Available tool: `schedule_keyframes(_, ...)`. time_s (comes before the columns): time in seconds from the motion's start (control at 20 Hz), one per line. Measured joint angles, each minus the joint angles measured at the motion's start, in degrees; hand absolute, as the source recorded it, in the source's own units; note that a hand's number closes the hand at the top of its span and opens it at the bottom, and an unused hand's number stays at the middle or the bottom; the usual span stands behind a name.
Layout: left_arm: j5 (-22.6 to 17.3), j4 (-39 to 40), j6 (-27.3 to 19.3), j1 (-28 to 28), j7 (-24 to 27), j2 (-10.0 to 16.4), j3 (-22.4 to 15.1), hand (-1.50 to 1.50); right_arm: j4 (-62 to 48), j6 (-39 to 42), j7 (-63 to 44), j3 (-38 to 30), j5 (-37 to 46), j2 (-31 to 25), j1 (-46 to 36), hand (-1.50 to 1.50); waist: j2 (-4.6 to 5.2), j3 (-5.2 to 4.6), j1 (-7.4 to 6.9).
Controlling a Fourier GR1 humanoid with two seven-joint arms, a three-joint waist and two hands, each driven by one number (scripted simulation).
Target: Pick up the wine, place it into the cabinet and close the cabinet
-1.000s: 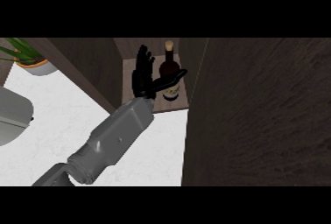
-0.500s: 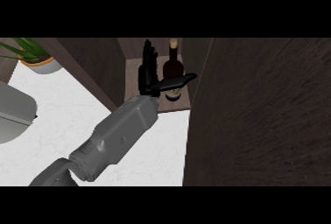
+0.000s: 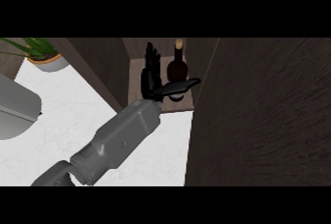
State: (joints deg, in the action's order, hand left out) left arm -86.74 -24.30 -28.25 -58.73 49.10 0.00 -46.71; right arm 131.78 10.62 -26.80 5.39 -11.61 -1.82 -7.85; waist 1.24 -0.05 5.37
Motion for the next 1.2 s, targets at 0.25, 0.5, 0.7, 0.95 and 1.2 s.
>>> schedule_keyframes(0.25, -1.22, -3.75, 0.20, 1.66, 0.92, 0.02, -2.44, -1.50, 0.27, -0.38, -0.30, 0.32, 0.46, 0.17, 0.54, -1.50, -0.29, 0.01, -0.97)
schedule_keyframes(0.5, -1.04, -5.67, 1.10, 3.22, 1.68, 0.03, -4.50, -1.50, 0.95, -0.64, -0.06, 0.13, 0.92, 0.21, 1.88, -1.50, -0.58, 0.03, -2.12)
schedule_keyframes(0.7, -0.61, -7.72, 0.13, 4.49, 2.32, 0.11, -5.93, -1.50, 1.89, -1.52, -1.09, 0.63, 1.71, 0.44, 1.69, -1.50, -0.74, 0.04, -2.80)
schedule_keyframes(0.95, 1.93, -9.47, 0.24, 7.12, 3.71, 0.07, -5.67, -1.50, 1.91, -1.72, -0.88, 0.51, 2.35, 0.39, 2.38, -1.50, -0.99, 0.04, -3.86)
schedule_keyframes(1.2, 6.81, -14.48, -0.88, 10.99, 3.67, 0.28, -4.41, -1.50, 1.61, -1.70, -0.17, -0.50, 2.40, 0.13, 2.85, -1.50, -1.22, 0.06, -4.87)
